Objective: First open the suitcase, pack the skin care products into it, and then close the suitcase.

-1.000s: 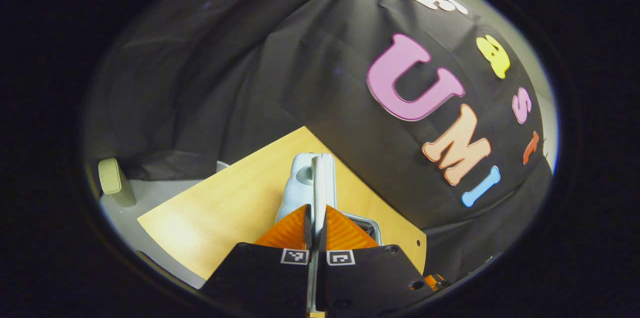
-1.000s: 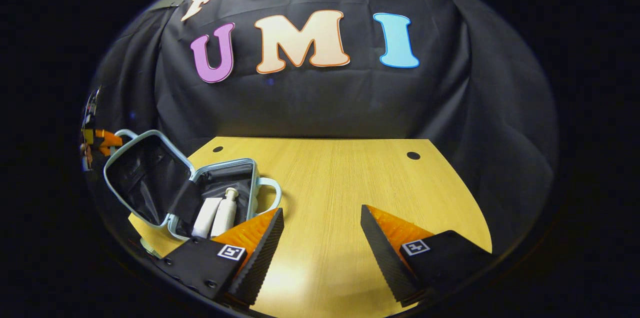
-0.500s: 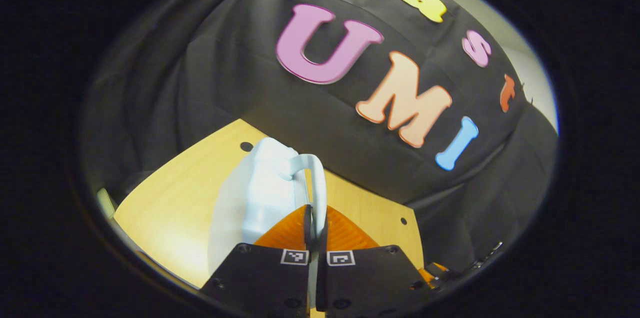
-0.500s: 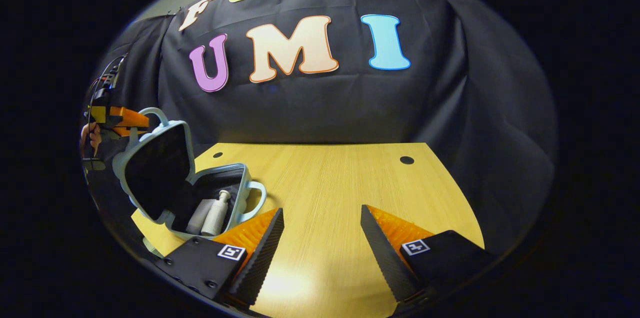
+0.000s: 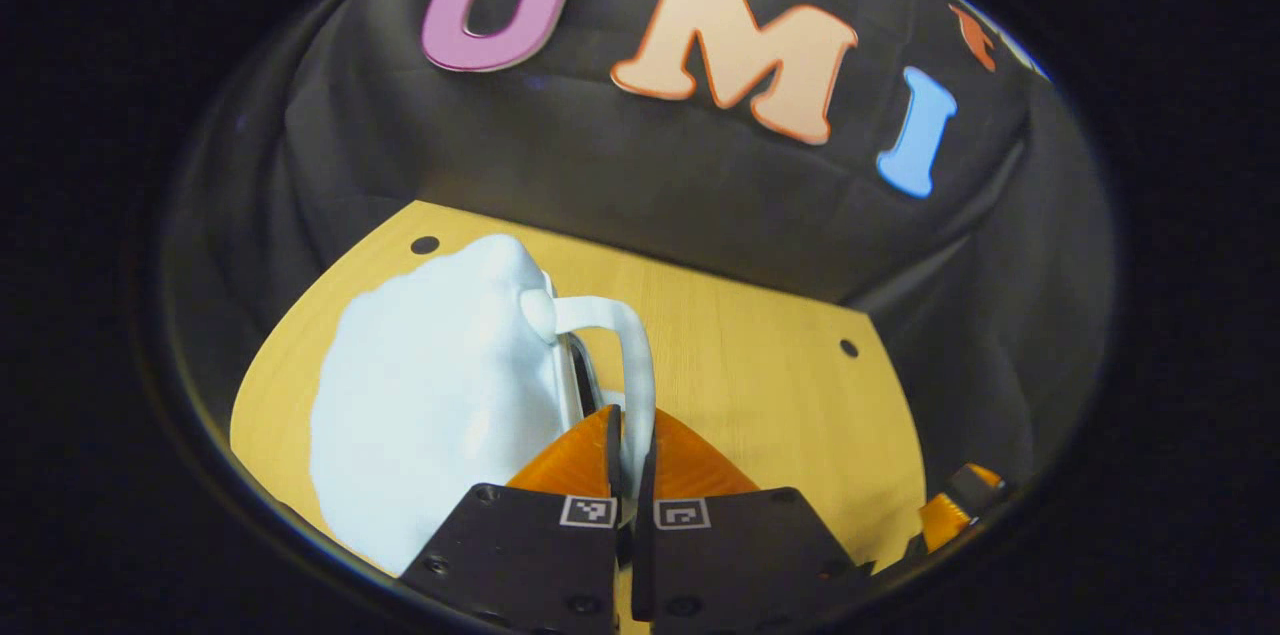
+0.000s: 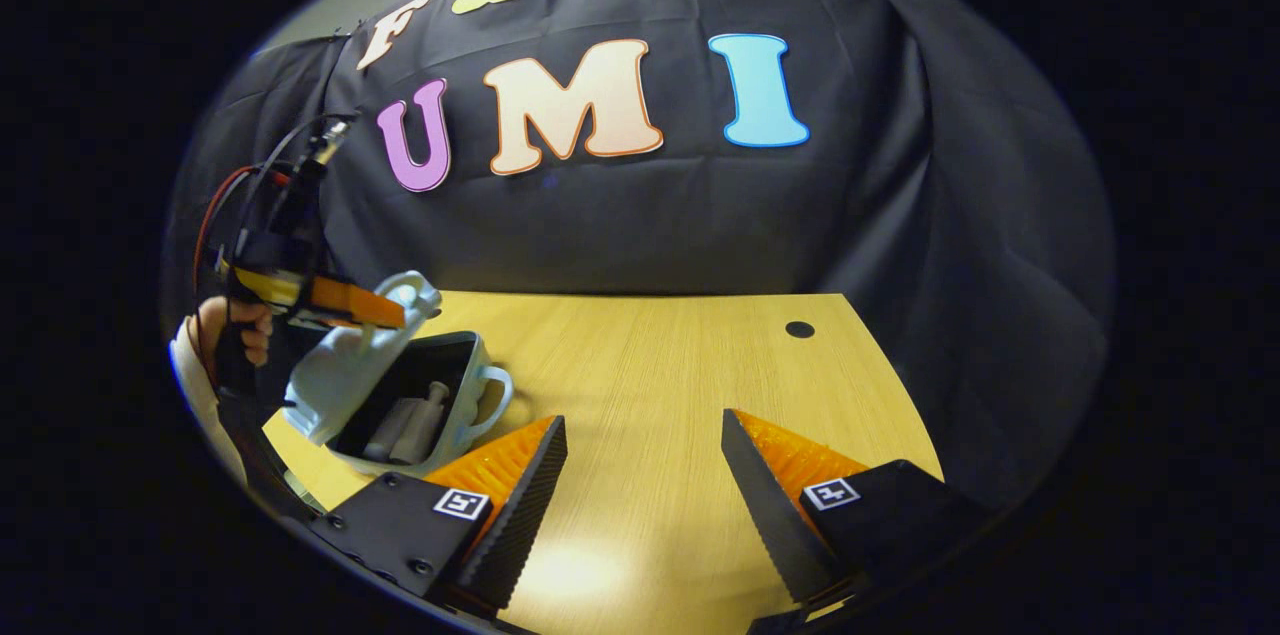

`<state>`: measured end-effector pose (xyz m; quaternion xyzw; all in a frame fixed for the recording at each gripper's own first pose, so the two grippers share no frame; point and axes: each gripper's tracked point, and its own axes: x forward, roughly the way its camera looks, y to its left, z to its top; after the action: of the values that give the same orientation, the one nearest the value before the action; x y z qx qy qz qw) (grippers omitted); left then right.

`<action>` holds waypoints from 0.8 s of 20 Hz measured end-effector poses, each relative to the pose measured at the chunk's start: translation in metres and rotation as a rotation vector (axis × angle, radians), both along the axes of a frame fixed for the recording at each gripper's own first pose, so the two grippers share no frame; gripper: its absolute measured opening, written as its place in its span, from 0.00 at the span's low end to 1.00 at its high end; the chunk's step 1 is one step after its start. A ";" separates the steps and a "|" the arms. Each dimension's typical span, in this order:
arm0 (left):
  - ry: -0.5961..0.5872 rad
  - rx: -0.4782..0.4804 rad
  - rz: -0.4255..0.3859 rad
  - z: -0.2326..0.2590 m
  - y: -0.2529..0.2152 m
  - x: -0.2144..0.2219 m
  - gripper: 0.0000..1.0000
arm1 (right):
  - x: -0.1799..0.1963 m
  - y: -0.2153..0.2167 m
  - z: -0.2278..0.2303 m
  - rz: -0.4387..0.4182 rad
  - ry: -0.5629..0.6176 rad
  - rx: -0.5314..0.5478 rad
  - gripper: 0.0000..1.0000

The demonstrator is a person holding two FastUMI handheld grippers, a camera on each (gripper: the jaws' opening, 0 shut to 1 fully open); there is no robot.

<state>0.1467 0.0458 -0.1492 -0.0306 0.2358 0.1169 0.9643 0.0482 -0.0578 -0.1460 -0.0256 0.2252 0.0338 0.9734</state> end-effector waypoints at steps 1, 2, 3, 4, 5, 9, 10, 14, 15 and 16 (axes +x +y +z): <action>0.036 0.035 0.005 -0.016 -0.001 0.007 0.00 | 0.000 -0.002 -0.001 0.001 0.001 0.001 0.94; 0.065 0.070 0.010 -0.030 -0.002 0.014 0.00 | -0.001 -0.003 -0.001 0.004 0.003 0.006 0.98; 0.098 0.102 0.017 -0.044 -0.004 0.016 0.00 | -0.002 -0.005 -0.002 0.005 0.003 0.010 0.98; 0.131 0.130 0.023 -0.056 -0.004 0.020 0.00 | -0.003 -0.007 -0.002 0.006 0.002 0.015 0.94; 0.164 0.154 0.031 -0.068 -0.004 0.023 0.00 | -0.002 -0.008 -0.002 0.006 0.004 0.019 0.98; 0.219 0.269 0.057 -0.083 -0.004 0.025 0.02 | -0.004 -0.018 -0.002 0.001 0.006 0.025 0.98; 0.228 0.286 0.057 -0.085 -0.005 0.026 0.03 | -0.004 -0.020 -0.002 -0.002 0.004 0.025 0.99; 0.200 0.265 0.016 -0.076 -0.018 0.033 0.22 | -0.001 -0.027 0.002 -0.007 -0.007 0.027 0.98; 0.189 0.293 0.013 -0.069 -0.022 0.028 0.43 | 0.001 -0.027 0.005 -0.006 -0.014 0.031 0.99; 0.170 0.317 0.011 -0.058 -0.026 0.022 0.63 | 0.003 -0.026 0.009 -0.004 -0.025 0.035 0.98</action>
<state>0.1691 0.0202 -0.2070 0.1306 0.2948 0.1600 0.9330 0.0509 -0.0840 -0.1374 -0.0085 0.2126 0.0354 0.9765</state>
